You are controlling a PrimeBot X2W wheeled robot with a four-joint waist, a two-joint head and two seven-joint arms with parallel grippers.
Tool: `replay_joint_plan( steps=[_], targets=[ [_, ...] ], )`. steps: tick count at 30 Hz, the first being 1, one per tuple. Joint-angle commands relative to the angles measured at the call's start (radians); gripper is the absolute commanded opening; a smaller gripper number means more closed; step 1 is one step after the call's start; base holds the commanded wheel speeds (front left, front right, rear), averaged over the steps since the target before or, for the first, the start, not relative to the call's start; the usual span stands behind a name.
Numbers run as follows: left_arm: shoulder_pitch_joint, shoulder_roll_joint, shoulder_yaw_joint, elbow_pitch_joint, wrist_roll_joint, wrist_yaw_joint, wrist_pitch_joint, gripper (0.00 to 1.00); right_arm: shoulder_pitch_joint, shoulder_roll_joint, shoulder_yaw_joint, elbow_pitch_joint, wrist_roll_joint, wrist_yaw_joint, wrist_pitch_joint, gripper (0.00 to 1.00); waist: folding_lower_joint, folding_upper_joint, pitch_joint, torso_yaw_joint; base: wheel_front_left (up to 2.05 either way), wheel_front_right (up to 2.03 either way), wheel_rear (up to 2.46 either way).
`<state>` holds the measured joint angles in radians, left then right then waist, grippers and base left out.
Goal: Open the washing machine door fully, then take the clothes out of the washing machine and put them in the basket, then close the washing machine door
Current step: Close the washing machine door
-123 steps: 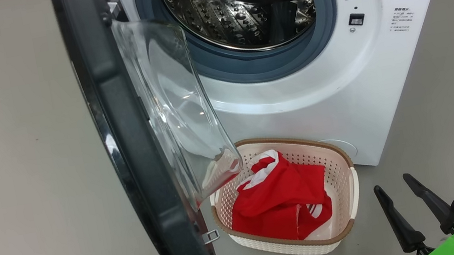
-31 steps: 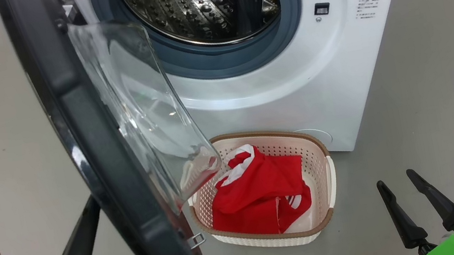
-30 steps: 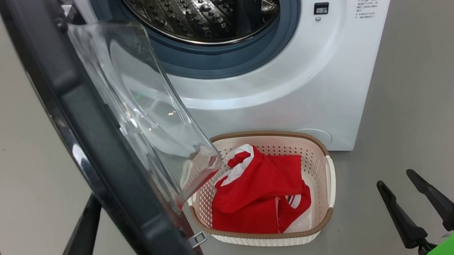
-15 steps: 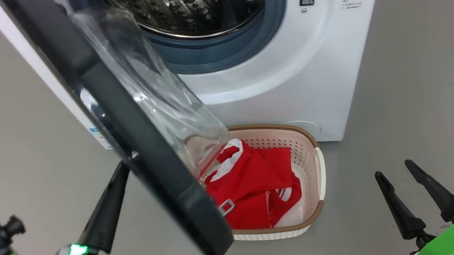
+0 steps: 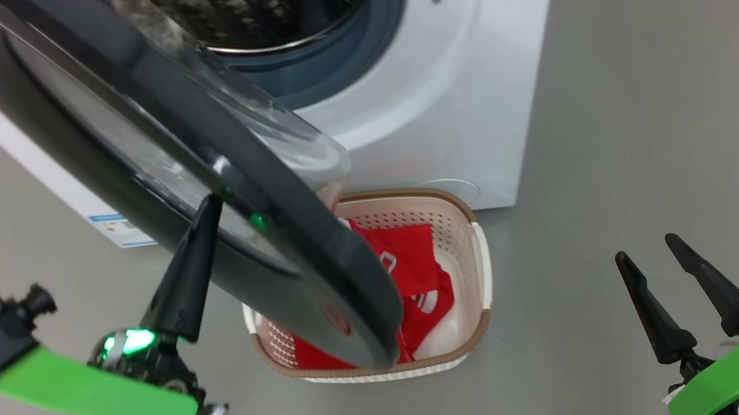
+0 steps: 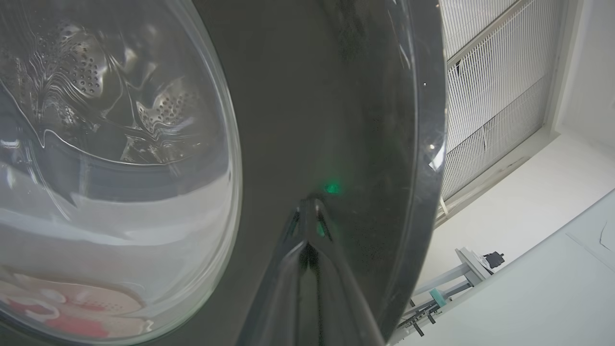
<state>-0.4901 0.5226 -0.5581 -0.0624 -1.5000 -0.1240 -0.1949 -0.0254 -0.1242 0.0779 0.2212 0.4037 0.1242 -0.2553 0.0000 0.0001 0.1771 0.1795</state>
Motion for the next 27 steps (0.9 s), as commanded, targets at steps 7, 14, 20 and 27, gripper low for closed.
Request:
replay_joint_plan(
  steps=[7,14,20,27],
  targets=[
    [-0.148,-0.005,-0.007,0.062,0.034,-0.007,-0.04,0.0,-0.045,-0.001,0.015,-0.03,-0.006,0.007,-0.006,1.0,0.0,-0.0001,0.053,-0.072,0.0,0.0,0.0],
    [-0.245,-0.028,-0.022,0.157,0.056,-0.007,-0.059,0.0,-0.069,0.007,0.015,-0.033,-0.005,0.007,-0.006,1.0,0.0,-0.0001,0.087,-0.124,0.0,0.0,0.0],
    [-0.324,-0.054,-0.014,0.241,0.084,-0.007,-0.065,0.0,-0.081,0.015,0.014,-0.034,-0.004,0.007,-0.006,1.0,0.0,-0.0001,0.108,-0.164,0.0,0.0,0.0],
    [-0.405,-0.097,0.054,0.328,0.158,-0.007,-0.067,0.0,-0.098,0.024,0.017,-0.033,-0.001,0.007,-0.006,1.0,0.0,-0.0001,0.132,-0.205,0.0,0.0,0.0]
  ],
)
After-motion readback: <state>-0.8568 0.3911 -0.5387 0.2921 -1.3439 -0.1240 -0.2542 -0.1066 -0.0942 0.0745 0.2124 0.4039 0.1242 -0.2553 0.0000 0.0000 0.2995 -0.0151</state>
